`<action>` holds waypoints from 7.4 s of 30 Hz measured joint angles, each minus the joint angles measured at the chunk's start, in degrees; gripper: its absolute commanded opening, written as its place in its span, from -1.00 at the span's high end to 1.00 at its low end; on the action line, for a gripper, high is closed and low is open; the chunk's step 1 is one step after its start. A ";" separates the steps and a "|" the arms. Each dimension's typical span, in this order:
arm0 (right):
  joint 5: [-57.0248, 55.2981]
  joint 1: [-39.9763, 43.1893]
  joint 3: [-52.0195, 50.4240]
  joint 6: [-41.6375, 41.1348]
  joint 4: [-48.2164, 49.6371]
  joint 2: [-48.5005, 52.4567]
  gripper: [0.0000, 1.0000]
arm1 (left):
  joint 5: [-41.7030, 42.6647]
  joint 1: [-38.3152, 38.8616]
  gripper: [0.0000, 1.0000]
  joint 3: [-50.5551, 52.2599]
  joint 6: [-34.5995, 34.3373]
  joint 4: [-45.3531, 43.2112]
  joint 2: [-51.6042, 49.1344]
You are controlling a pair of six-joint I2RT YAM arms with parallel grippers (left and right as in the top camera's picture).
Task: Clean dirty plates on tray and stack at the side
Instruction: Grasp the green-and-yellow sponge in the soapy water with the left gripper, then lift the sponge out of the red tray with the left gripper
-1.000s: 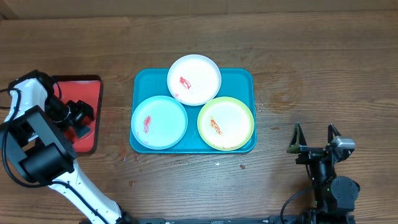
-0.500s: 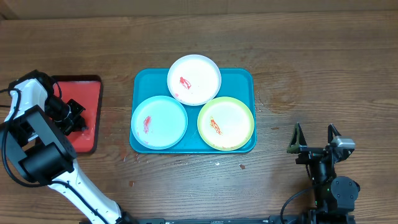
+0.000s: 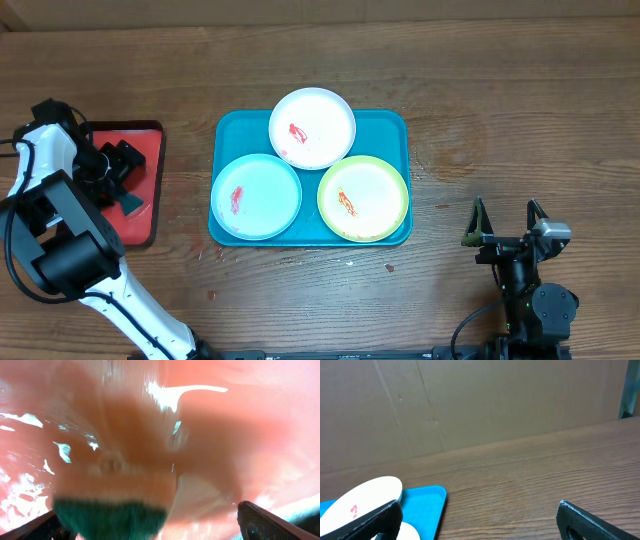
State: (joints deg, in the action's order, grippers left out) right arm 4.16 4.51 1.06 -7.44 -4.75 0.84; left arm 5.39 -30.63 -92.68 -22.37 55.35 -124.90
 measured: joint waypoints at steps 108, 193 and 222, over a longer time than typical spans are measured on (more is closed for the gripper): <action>0.02 0.00 0.00 0.02 0.00 0.00 -1.00 | -0.46 -0.20 0.92 -37.22 6.75 20.33 7.61; 0.00 0.00 0.00 0.02 0.02 0.00 -1.00 | -45.11 12.61 0.92 -18.97 0.02 9.20 -4.79; 0.00 0.00 0.00 0.02 0.02 0.00 -1.00 | -41.46 12.61 0.92 -21.14 -4.59 16.79 -4.20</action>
State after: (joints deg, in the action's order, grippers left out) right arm 4.16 4.51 1.06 -7.42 -4.73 0.84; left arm -36.07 -18.02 -113.82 -26.96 72.14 -129.10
